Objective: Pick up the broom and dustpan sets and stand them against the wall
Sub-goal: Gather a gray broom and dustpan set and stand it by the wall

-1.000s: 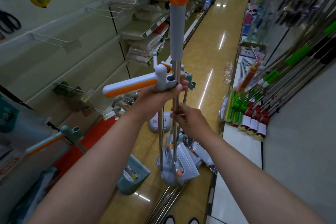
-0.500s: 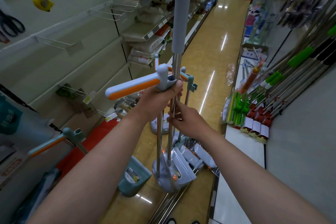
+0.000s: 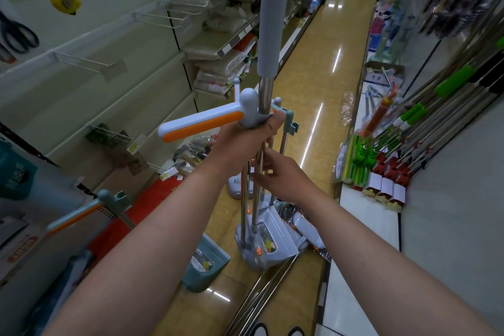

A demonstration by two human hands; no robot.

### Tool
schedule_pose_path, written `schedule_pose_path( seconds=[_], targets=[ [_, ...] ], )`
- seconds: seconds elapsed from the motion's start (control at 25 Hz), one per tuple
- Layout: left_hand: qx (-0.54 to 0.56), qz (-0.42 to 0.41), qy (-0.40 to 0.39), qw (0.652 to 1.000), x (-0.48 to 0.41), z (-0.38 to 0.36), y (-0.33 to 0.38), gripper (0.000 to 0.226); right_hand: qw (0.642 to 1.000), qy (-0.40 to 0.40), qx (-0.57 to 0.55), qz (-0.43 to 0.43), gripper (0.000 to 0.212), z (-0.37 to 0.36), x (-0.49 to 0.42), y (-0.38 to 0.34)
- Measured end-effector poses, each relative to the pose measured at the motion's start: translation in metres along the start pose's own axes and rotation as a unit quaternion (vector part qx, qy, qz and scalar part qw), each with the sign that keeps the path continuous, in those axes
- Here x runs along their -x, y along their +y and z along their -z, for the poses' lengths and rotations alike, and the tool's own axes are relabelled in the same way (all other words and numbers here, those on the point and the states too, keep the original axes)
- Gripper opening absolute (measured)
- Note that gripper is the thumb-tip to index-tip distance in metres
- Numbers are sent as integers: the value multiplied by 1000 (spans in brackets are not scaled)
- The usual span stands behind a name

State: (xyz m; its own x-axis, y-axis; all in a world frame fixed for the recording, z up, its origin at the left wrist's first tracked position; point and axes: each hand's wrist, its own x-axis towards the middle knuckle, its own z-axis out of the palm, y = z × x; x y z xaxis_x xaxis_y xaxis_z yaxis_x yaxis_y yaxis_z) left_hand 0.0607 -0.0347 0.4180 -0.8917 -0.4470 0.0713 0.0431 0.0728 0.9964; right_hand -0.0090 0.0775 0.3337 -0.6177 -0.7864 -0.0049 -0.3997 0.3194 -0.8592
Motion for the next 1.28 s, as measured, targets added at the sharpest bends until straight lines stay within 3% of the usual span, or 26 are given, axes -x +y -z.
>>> schedule_pose_path(
  seconds=[0.44, 0.8, 0.96, 1.12, 1.28],
  targets=[
    [92, -60, -136, 985, -19, -56, 15, 24, 991, 93, -89, -36, 16, 38, 34, 24],
    [101, -5, -313, 945, 1, -193, -9, 31, 957, 206, -90, -186, 16, 96, 142, 79],
    [78, 9, -399, 914, 32, -260, -28, 25, 929, 263, -74, -249, 29, 115, 208, 98],
    [43, 21, -514, 856, 80, -317, -34, 21, 888, 344, -48, -302, 38, 121, 280, 117],
    [22, 21, -586, 810, 121, -361, -43, 18, 833, 400, -55, -378, 14, 109, 342, 136]
  ],
)
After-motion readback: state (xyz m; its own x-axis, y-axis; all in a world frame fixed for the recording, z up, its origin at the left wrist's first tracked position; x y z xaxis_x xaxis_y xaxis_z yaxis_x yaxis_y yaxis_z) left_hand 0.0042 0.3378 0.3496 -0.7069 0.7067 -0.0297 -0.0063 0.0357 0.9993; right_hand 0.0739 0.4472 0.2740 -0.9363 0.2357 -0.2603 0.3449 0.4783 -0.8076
